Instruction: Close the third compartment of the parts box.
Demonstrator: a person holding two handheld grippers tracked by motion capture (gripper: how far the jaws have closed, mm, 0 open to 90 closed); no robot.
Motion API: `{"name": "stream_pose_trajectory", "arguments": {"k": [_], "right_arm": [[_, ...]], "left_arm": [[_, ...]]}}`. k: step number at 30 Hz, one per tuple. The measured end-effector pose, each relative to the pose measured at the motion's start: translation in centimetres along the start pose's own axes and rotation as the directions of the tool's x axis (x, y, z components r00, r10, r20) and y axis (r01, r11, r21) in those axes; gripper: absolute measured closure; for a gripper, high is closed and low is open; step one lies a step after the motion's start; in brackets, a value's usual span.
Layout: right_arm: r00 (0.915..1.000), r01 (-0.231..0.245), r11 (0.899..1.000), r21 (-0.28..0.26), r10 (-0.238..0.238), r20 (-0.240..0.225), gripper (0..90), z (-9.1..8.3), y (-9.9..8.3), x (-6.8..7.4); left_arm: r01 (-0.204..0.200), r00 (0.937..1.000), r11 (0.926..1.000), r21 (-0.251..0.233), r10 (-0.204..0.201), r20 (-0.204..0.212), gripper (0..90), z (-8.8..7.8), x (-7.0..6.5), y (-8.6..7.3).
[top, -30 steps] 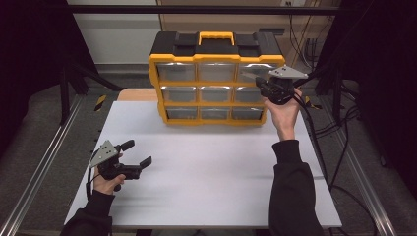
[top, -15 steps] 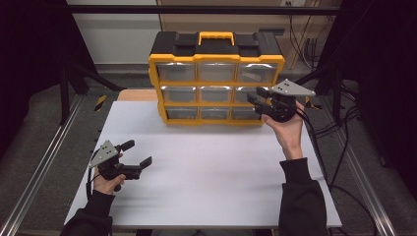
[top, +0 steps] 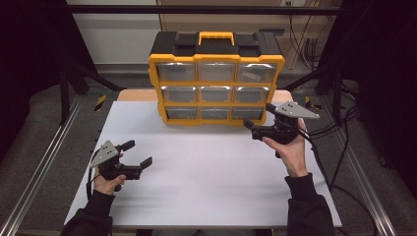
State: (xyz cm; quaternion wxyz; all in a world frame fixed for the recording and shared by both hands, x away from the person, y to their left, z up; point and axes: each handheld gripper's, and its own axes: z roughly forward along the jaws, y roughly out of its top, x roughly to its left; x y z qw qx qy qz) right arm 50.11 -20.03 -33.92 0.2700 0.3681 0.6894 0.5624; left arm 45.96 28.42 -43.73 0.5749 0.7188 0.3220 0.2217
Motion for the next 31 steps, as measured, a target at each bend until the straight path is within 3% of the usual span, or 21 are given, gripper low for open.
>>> {"name": "stream_pose_trajectory", "arguments": {"k": [10, 19, 31], "right_arm": [[0.999, -0.027, 0.999, 0.027, 0.028, -0.036, 0.6, -1.3, -3.9, 0.1], [0.9976, -0.01, 0.999, 0.05, 0.013, -0.067, 0.5, -2.8, -7.0, -0.5], [0.9967, -0.004, 0.997, 0.077, 0.011, -0.081, 0.4, -3.2, -9.7, -1.0]], "left_arm": [[-0.001, 1.0, 1.0, 0.003, 0.001, 0.003, 2.9, 0.1, -0.1, -0.1], [-0.001, 1.0, 1.0, 0.0, 0.001, 0.004, 2.9, 0.0, -0.1, 0.0], [-0.003, 1.0, 1.0, 0.002, 0.003, 0.005, 2.8, 0.1, -0.1, -0.1]]}}
